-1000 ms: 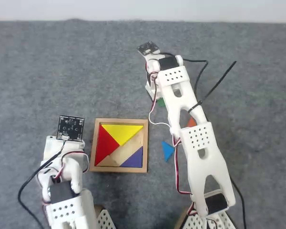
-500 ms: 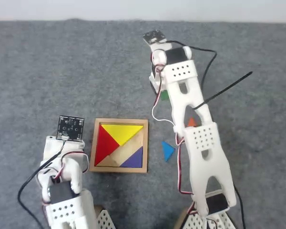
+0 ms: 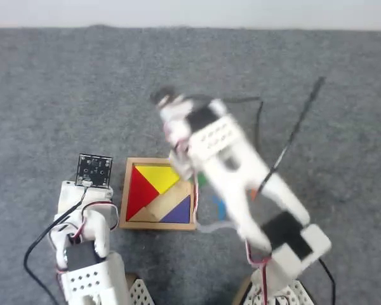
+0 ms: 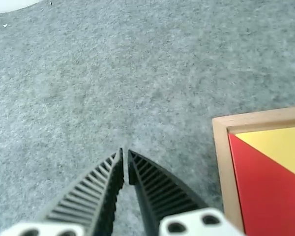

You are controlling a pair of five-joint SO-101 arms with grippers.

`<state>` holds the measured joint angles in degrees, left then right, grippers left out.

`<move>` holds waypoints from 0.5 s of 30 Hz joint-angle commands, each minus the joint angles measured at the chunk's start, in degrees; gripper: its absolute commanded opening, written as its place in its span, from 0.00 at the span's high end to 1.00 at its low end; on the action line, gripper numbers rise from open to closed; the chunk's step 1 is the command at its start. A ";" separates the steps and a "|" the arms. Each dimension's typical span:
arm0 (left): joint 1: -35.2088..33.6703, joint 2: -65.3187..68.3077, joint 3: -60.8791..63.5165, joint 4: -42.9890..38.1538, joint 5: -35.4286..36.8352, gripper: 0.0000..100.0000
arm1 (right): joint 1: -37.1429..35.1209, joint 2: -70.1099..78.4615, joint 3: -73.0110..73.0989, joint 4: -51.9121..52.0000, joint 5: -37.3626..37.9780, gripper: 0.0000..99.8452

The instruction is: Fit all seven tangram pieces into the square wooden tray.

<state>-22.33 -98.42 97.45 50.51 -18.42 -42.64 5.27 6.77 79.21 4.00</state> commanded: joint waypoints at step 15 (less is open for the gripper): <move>0.26 -0.88 -0.66 0.35 -0.62 0.98 | -10.68 6.99 0.18 -10.59 -5.36 0.96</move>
<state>-22.33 -98.42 97.45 50.51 -18.42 -52.75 12.22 11.16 69.19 -0.57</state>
